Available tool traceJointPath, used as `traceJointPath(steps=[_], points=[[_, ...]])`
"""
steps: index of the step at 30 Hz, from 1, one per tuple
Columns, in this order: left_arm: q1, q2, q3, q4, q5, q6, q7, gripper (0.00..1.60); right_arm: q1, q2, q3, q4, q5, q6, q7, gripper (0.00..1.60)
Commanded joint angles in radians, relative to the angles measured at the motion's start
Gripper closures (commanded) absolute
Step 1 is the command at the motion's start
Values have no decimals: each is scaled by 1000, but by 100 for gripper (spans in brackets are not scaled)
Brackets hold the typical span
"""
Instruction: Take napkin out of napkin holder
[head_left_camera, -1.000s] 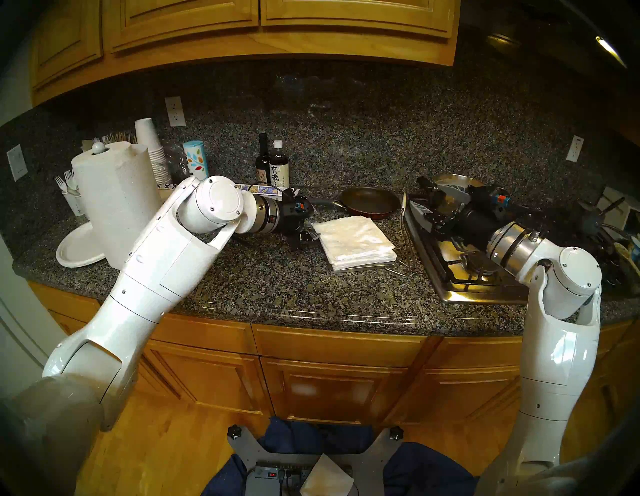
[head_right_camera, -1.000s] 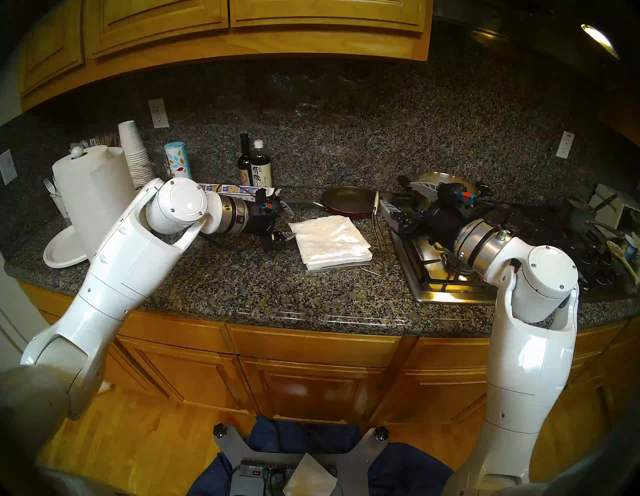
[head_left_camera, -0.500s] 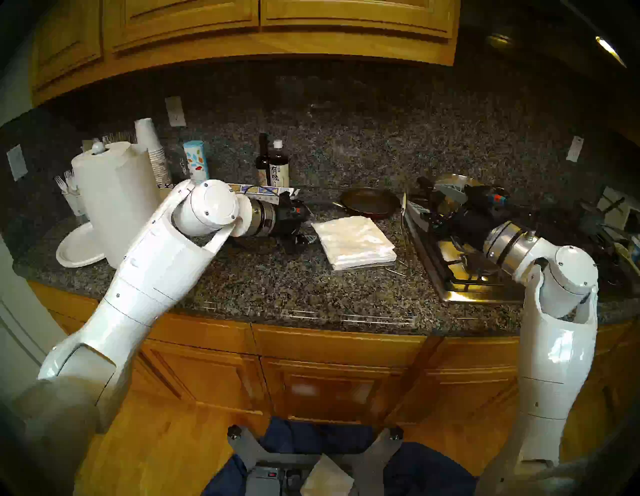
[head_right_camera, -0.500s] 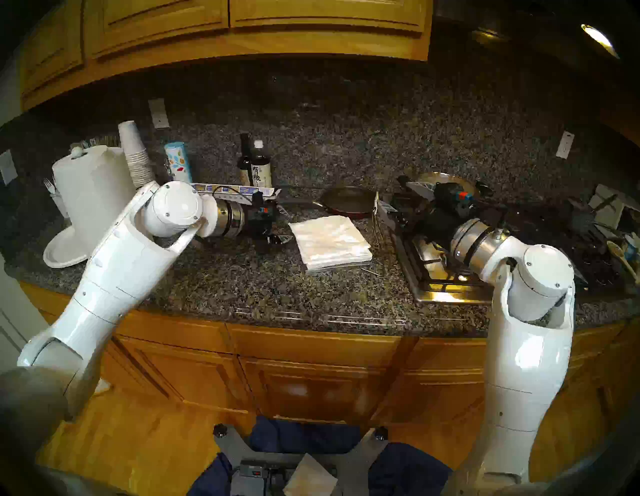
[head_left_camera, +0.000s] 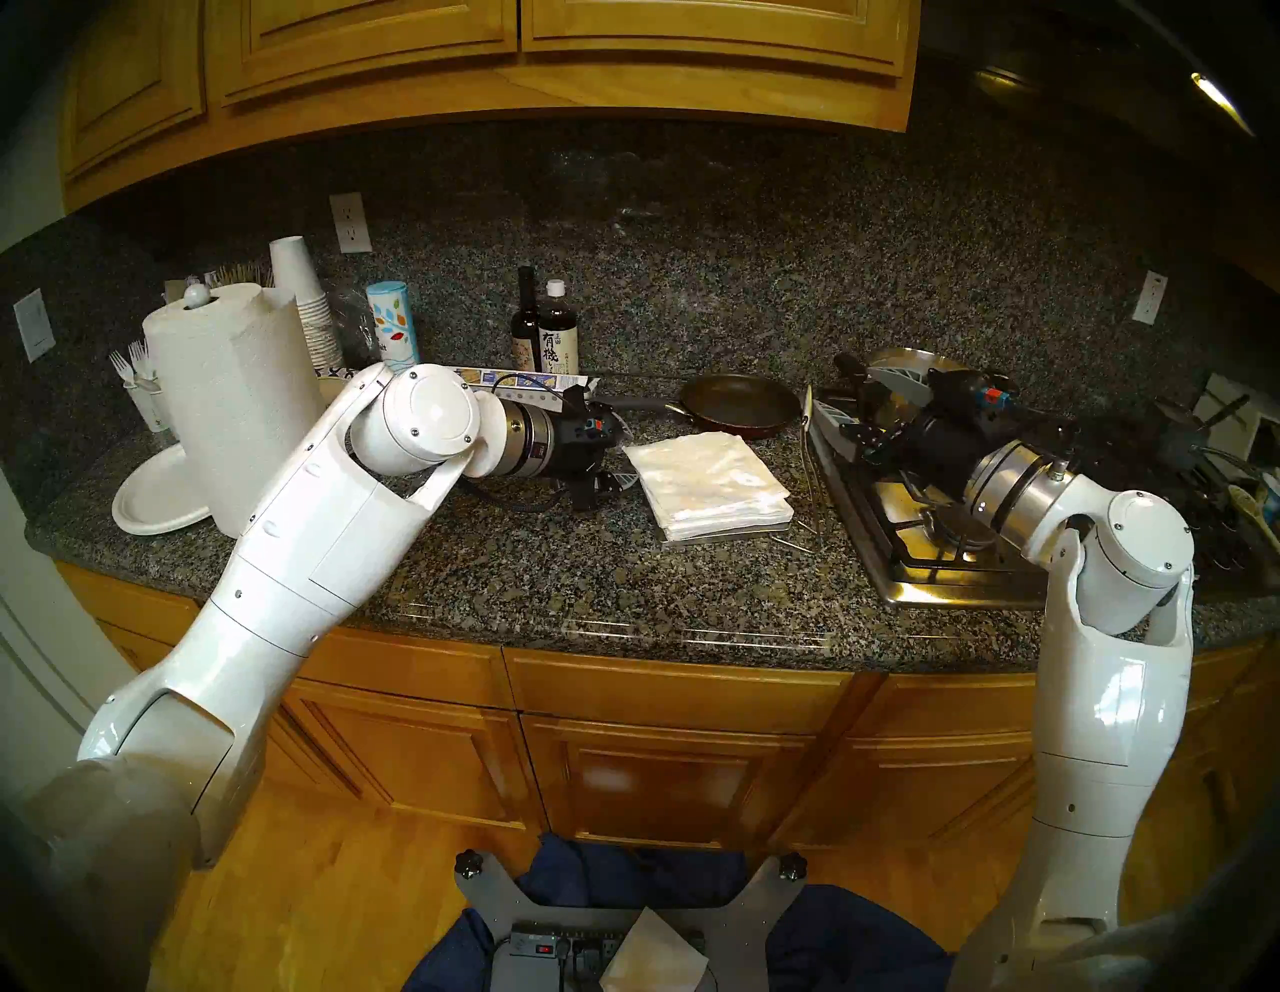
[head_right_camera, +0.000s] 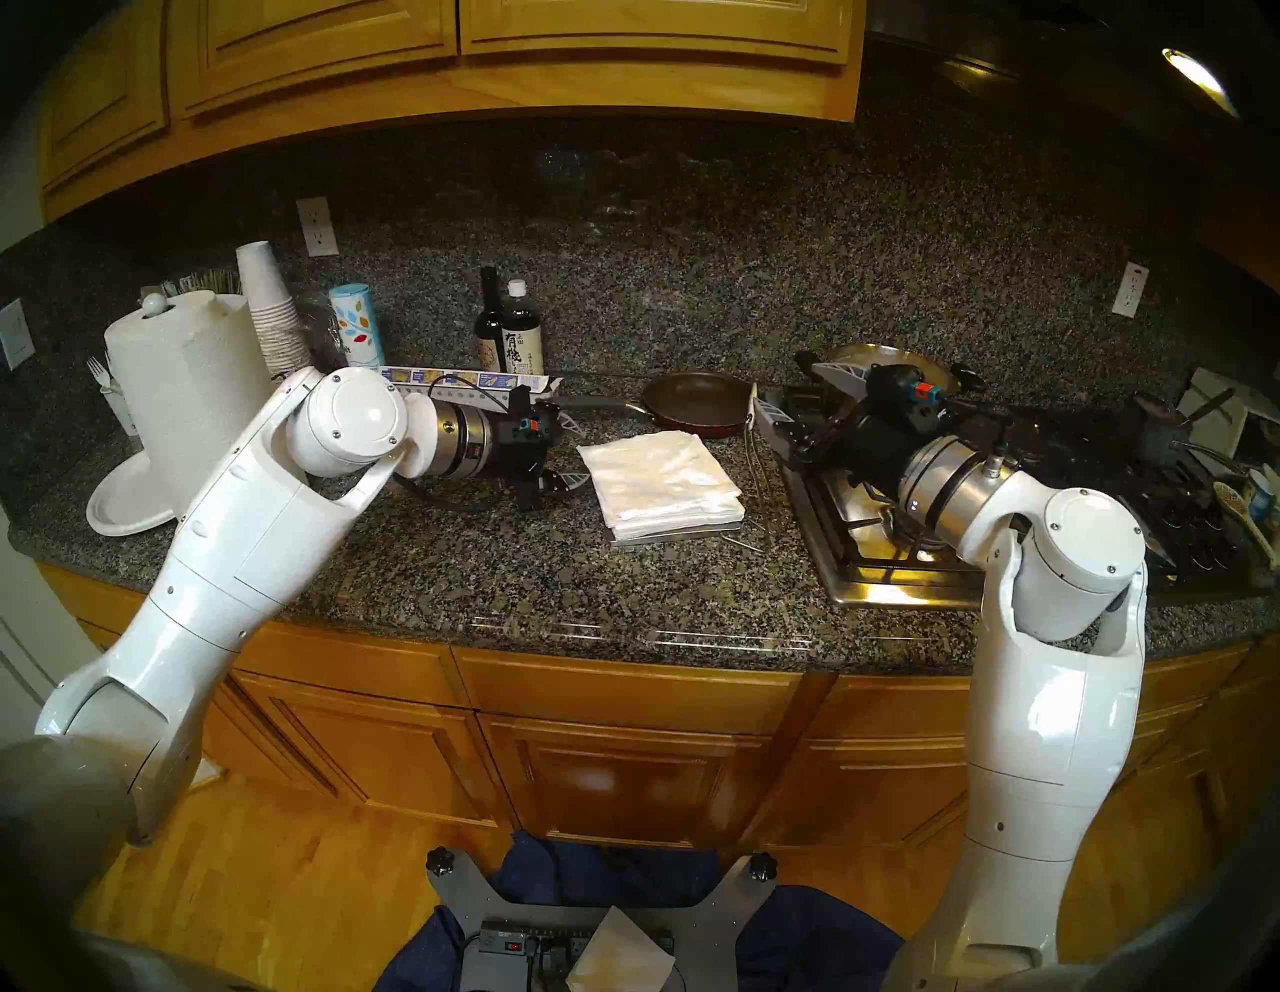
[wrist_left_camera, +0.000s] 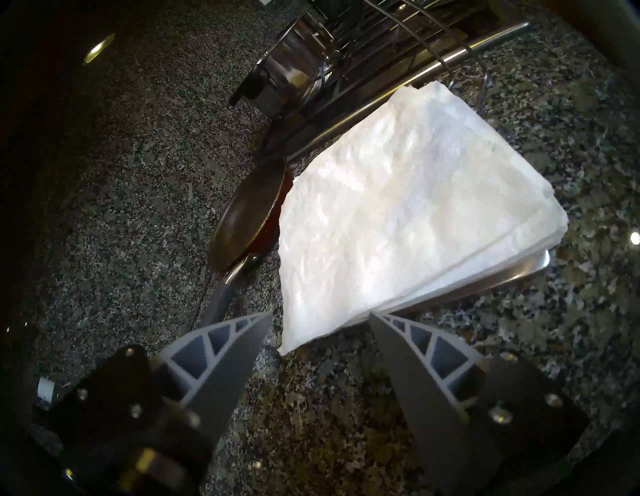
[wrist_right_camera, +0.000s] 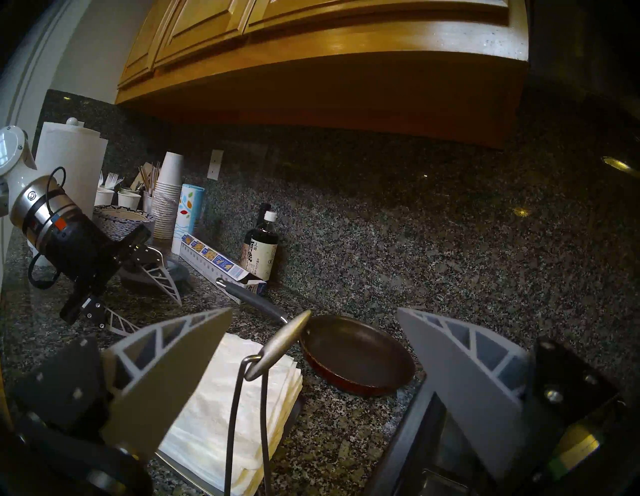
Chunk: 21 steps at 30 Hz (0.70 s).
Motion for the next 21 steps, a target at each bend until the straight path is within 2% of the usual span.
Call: traceJointPath(steps=[1, 9, 14, 17, 19, 21], points=[[-40, -18, -9, -2, -1, -10, 7, 53, 20, 4, 7, -25, 3, -6, -5, 0], [-49, -27, 0, 16, 9, -12, 8, 62, 15, 4, 16, -23, 6, -8, -5, 0], [-55, -32, 4, 24, 11, -18, 8, 61, 13, 2, 19, -23, 6, -8, -5, 0], [-59, -35, 6, 27, 12, -20, 7, 67, 13, 2, 20, -22, 6, -9, -6, 0], [-61, -36, 6, 29, 12, -23, 6, 78, 12, 2, 21, -21, 6, -10, -6, 0], [-61, -38, 6, 30, 13, -25, 6, 82, 12, 2, 21, -19, 6, -11, -6, 0]])
